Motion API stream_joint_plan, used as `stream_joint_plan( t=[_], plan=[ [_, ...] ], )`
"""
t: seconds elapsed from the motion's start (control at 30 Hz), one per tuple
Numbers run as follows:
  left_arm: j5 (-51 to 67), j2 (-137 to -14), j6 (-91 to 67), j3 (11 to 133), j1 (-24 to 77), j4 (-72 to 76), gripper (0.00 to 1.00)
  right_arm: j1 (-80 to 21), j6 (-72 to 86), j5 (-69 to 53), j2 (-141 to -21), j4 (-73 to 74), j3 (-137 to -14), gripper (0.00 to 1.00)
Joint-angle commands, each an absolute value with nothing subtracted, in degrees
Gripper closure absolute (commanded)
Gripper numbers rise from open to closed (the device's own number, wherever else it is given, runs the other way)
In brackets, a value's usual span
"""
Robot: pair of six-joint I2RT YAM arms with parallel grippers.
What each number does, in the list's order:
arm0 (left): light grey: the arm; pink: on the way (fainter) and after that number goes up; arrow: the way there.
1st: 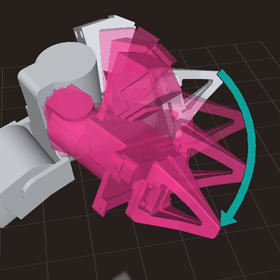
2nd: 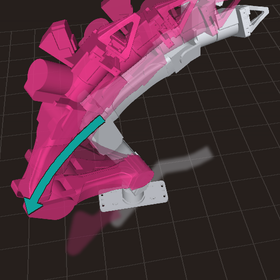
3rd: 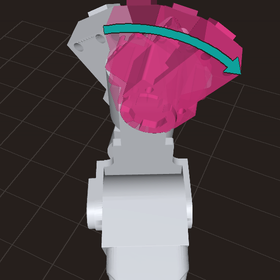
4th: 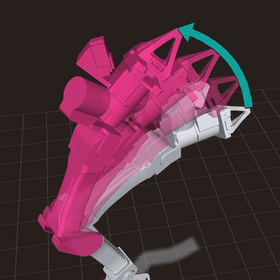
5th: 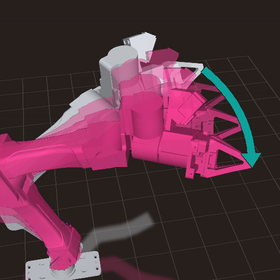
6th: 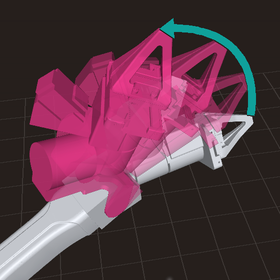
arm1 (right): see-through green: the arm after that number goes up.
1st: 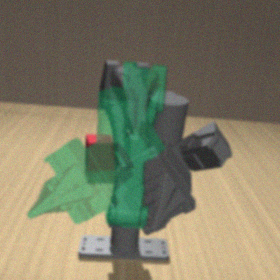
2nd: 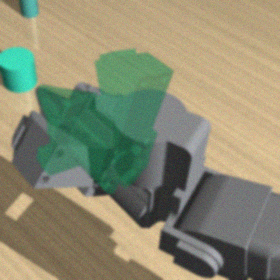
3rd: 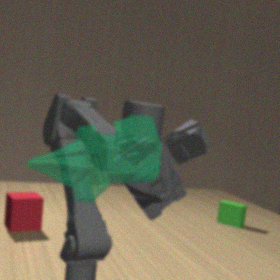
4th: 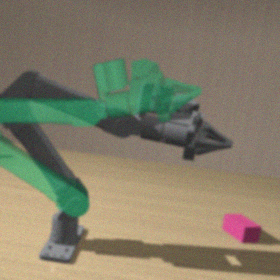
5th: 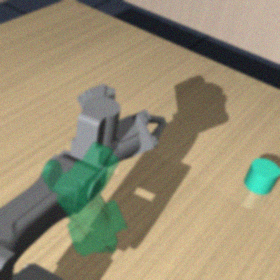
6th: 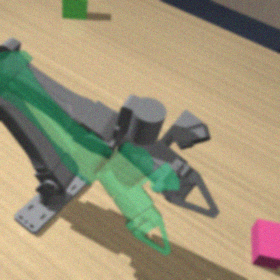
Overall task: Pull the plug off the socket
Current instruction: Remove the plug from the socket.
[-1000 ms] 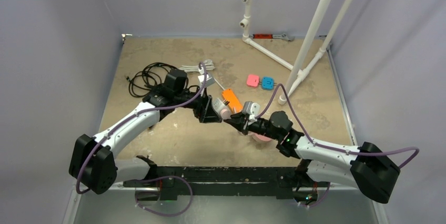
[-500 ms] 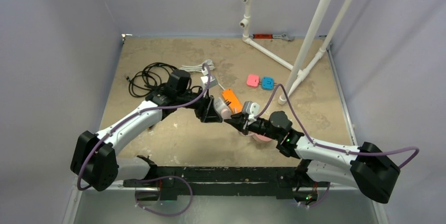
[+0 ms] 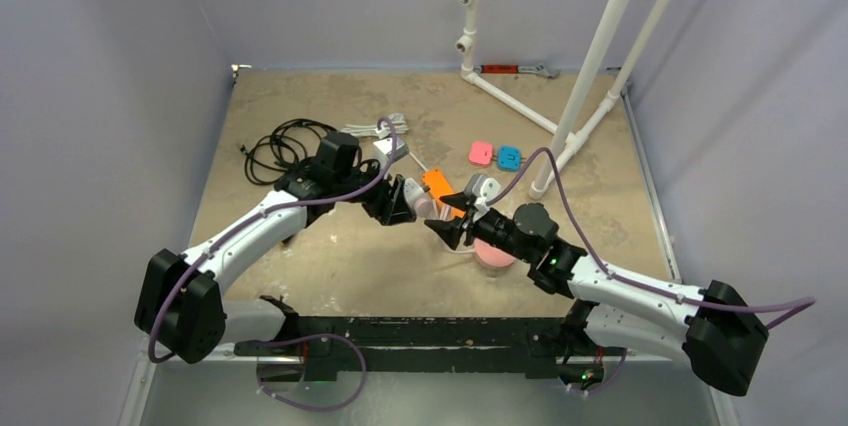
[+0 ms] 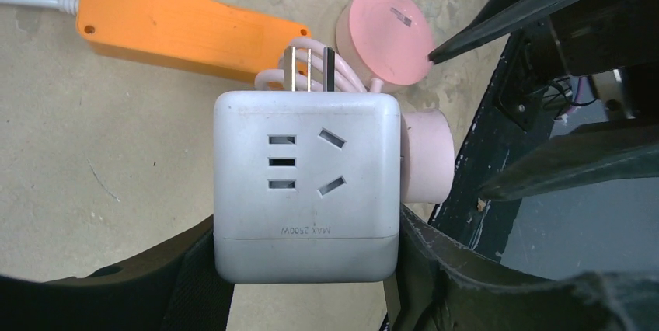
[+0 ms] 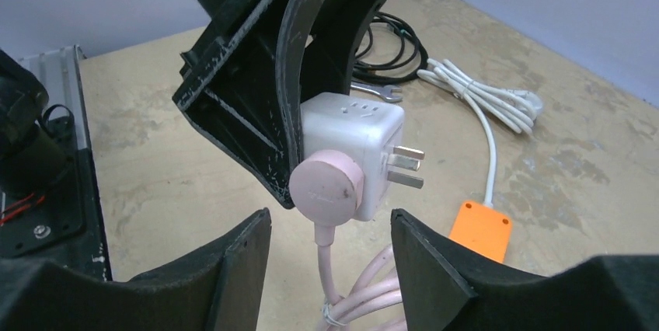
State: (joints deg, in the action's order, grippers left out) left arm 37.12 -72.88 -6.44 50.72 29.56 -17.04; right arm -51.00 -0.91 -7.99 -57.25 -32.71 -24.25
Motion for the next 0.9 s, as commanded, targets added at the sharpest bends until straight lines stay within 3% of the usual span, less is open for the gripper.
stream_joint_plan(
  t=[0.0,0.47,0.87],
  plan=[
    [36.56,-73.69,-7.6,52.36,29.08,-15.98,1.0,-51.14,3.95,-2.71,-55.75,-27.57,-26.83,0.38],
    [34.5,-74.97,-7.85,52.29,29.09,-16.77,1.0,-57.18,7.55,9.73,-62.5,-20.28,-34.17,0.39],
    [35.07,-74.77,-7.48,52.21,29.05,-16.8,1.0,-58.97,9.24,10.09,-68.14,-21.4,-37.02,0.46]
  ],
)
